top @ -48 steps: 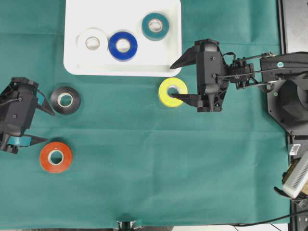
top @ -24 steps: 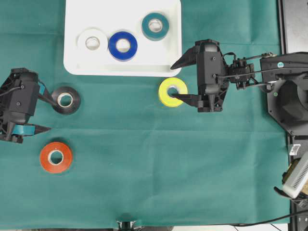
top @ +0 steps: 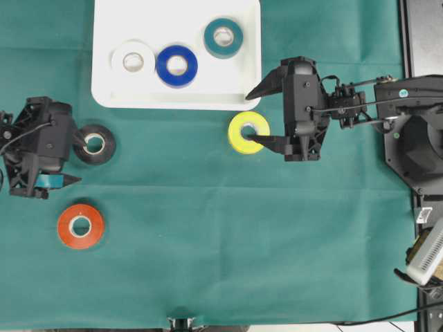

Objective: Put the tape alternately from left to right into the white case.
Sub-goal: 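Lower the left gripper onto the black roll and grasp its hole, then lift the black roll and carry it into the tray's top-left corner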

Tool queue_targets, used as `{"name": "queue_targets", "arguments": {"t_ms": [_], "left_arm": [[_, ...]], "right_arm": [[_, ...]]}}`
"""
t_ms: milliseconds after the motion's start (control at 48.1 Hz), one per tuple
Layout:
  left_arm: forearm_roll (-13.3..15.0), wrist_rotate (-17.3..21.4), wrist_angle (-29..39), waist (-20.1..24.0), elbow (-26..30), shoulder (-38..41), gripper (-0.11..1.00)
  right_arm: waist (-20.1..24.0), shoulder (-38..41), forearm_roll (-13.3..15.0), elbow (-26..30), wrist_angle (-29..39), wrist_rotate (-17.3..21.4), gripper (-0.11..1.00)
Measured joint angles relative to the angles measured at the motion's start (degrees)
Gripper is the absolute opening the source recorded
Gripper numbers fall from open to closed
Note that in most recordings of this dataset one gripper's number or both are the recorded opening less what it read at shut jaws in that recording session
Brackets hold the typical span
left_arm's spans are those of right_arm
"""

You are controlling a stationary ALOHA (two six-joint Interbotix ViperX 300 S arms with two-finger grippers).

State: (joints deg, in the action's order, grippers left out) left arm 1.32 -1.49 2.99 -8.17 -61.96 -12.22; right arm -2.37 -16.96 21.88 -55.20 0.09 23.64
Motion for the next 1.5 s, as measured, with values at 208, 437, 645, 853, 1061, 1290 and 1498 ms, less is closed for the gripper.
{"name": "queue_targets", "arguments": {"t_ms": [208,437,645,853,1061,1290,1498], "left_arm": [[0.0,2.9,-2.11,0.79,0.35,1.67,0.84],[0.0,3.25,-3.6,0.88,0.88,4.39,0.84],[0.0,3.16,-3.78,0.88,2.46,7.29,0.82],[0.0,3.08,-3.69,0.88,2.99,8.09,0.69],[0.0,2.81,-3.43,1.05,2.9,8.0,0.26],[0.0,3.08,-2.37,0.79,3.43,7.82,0.25],[0.0,2.72,-1.76,-0.18,3.78,6.06,0.25]], "right_arm": [[0.0,0.0,0.0,0.0,0.0,0.0,0.72],[0.0,0.0,0.0,0.0,0.0,0.0,0.72],[0.0,0.09,0.0,0.0,0.0,0.0,0.72],[0.0,0.09,0.0,0.0,0.0,0.0,0.72],[0.0,0.09,0.0,-0.18,0.0,0.0,0.72],[0.0,0.09,0.0,-0.18,0.0,-0.09,0.72],[0.0,0.09,0.0,-0.26,0.0,0.09,0.72]]}}
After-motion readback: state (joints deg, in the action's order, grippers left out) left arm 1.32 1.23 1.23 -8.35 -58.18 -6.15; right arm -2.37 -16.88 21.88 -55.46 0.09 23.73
